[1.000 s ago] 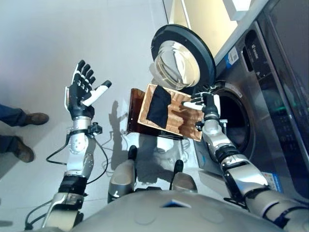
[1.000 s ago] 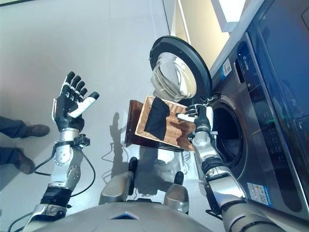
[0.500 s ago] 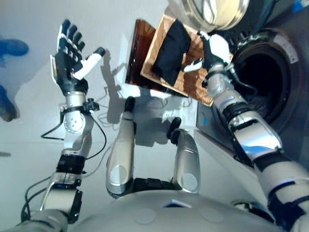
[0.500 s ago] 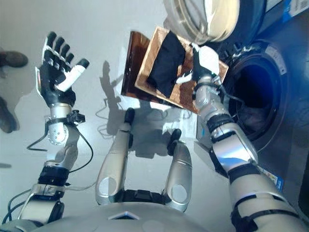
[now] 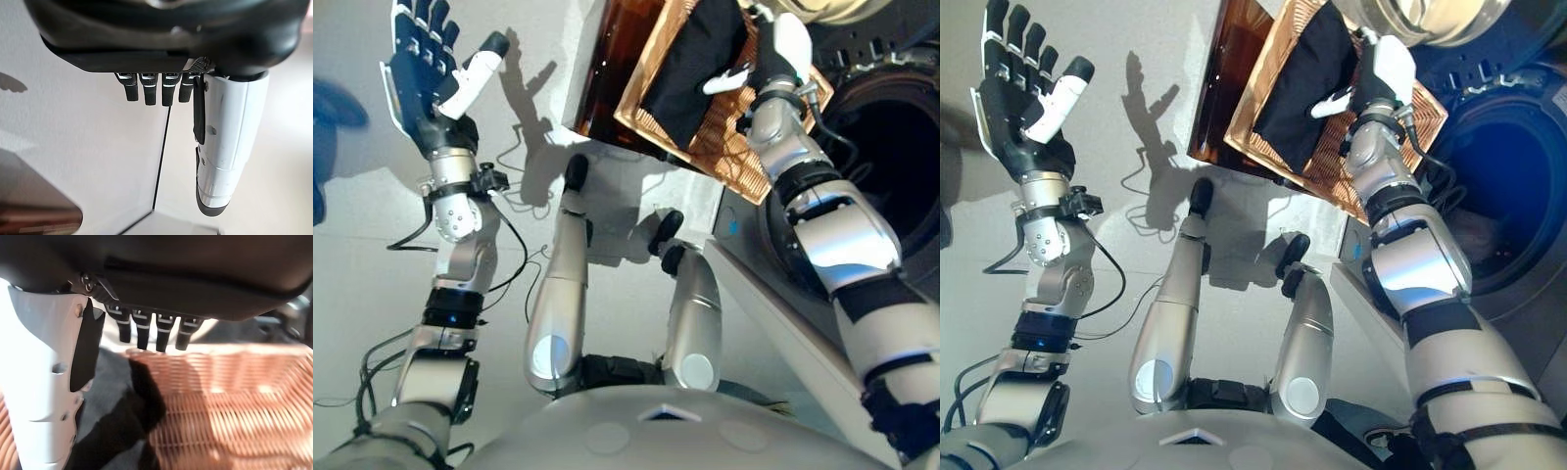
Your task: Pick up the clothes and place them into the washing machine
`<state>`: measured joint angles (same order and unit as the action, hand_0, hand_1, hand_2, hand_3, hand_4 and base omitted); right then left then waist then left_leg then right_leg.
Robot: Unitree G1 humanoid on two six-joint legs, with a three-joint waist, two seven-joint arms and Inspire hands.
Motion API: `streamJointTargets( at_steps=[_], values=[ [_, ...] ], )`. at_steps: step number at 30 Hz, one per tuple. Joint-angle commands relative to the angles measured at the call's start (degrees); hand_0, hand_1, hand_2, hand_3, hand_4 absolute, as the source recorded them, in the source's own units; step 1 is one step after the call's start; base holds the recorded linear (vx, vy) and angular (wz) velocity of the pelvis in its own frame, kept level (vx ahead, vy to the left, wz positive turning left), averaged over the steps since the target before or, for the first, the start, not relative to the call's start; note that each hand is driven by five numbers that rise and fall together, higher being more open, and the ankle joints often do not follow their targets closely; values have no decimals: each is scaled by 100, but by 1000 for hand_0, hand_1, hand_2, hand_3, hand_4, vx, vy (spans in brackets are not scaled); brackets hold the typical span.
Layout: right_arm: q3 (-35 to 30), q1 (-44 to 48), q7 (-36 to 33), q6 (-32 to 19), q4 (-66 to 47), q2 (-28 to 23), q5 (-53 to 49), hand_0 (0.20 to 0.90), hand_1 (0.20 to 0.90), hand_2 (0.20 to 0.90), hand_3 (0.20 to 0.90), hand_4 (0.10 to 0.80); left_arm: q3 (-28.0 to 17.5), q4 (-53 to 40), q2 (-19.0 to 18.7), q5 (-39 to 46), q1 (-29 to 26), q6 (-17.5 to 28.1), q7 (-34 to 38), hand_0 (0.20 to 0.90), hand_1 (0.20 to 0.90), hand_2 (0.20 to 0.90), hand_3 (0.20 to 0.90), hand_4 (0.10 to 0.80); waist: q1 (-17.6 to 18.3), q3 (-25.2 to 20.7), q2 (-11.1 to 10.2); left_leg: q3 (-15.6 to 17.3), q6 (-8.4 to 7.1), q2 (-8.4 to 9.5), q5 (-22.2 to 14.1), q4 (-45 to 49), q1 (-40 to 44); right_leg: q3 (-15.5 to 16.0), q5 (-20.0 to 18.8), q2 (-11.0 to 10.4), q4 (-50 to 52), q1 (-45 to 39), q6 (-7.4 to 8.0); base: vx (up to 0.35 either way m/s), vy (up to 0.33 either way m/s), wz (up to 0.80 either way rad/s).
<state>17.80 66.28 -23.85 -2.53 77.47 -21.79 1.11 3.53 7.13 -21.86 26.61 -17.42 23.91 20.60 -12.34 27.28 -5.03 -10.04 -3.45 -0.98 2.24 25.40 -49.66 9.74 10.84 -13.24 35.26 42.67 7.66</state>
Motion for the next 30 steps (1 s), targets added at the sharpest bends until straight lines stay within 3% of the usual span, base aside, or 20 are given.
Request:
streamJointTargets(
  at_steps=[1,3,5,12,19,20,21,22,30],
  values=[
    [-150,411,-471,-356,60,-495,-1006,900,900,900,900,800,49,-861,-146,-276,-245,784,50,900,900,900,900,800,-172,-356,205,315,-51,258,-1223,628,204,-15,-298,104,-352,-56,99,59,16,19],
    [-161,455,-469,-359,123,-526,-1076,900,900,900,900,800,53,-879,-160,-300,-274,791,61,900,900,900,900,800,-202,-322,216,318,-33,288,-1028,570,137,8,-462,80,-414,-9,71,54,8,22],
    [-213,527,-471,-359,256,-606,-1246,900,900,900,900,800,79,-903,-171,-302,-292,790,52,900,900,900,900,800,-255,-344,210,292,-29,322,-1232,625,140,13,-294,60,-387,-63,110,96,-28,14],
    [-26,344,-249,12,992,-1472,-828,900,900,900,900,800,378,-1103,-141,-172,-322,874,-261,900,900,900,900,800,-571,-361,339,179,-10,516,-1163,512,-79,143,-263,-78,-465,20,139,45,-32,15],
    [-118,-217,-199,180,1164,-1907,-480,900,900,900,900,800,430,-1225,-66,-111,-195,865,-470,900,900,900,900,800,-705,-423,450,106,5,580,-1146,538,-268,116,-174,-143,-297,252,134,31,-17,13],
    [-236,-398,-165,192,1169,-1991,-487,796,796,796,796,725,450,-1254,-46,-90,-143,857,-559,900,900,900,900,800,-725,-472,486,99,3,602,-1123,506,-294,107,-153,-164,-256,311,130,28,-3,13],
    [-284,-493,-175,188,1165,-2004,-482,436,436,436,436,469,458,-1260,-40,-93,-113,848,-584,900,900,900,900,800,-730,-497,504,88,2,611,-1101,474,-289,106,-154,-172,-243,341,132,21,4,14],
    [-292,-507,-177,188,1159,-2006,-481,200,200,200,200,300,463,-1261,-41,-92,-108,847,-585,900,900,900,900,800,-733,-505,501,88,2,612,-1098,469,-290,106,-155,-174,-243,344,132,6,19,12],
    [-592,-796,-304,171,989,-1658,-507,200,200,200,200,300,487,-1229,-54,-58,108,868,-763,900,900,900,900,800,-749,-630,612,112,42,620,-958,308,-185,62,-208,-172,-273,351,125,-26,-4,3]
  ],
)
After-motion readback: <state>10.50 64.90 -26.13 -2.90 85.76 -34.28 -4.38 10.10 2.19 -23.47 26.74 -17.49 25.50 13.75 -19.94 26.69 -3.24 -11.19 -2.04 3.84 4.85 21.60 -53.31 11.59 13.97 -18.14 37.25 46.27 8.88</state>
